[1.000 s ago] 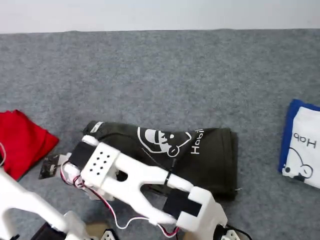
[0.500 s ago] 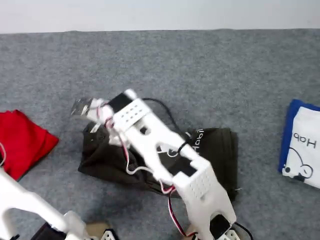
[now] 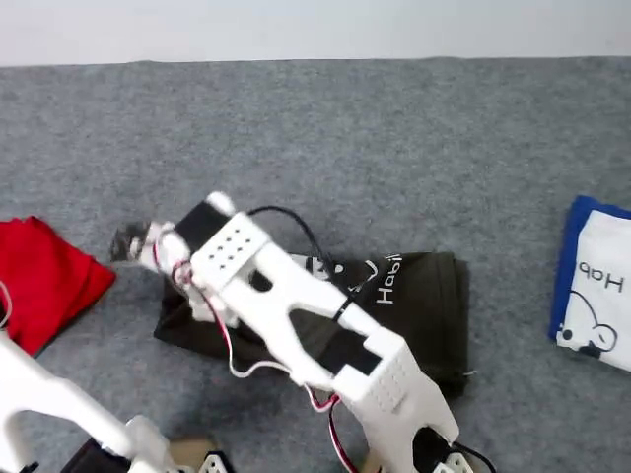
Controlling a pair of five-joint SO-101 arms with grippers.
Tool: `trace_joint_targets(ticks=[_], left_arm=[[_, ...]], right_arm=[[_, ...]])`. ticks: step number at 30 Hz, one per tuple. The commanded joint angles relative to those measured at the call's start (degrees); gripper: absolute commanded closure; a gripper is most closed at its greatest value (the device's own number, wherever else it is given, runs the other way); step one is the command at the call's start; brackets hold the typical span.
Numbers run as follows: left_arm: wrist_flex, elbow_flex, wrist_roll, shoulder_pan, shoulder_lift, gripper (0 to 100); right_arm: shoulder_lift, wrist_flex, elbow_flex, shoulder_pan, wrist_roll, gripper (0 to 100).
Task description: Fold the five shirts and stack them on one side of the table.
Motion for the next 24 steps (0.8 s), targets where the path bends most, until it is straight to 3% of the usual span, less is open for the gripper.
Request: trace_joint_targets(ticks=[1, 9, 12, 24], left_arm=[[0.5, -0.2, -0.4, 0.1, -1.8, 97], [0.3, -0.2, -0.4, 0.1, -1.7, 97], [0.2, -0.2, -0.4, 0.1, -1.6, 97], [0.2, -0.3, -0.4, 0.8, -1.8, 97]], right_arm=[[-3.5, 2.2, 6.9, 0.8, -0.4, 93.0], [2.6, -4.4, 11.7, 15.1, 5.1, 93.0], [1.5, -4.0, 11.7, 17.4, 5.5, 93.0], [-11.0, 1.1, 12.1, 0.6, 0.0, 93.1]])
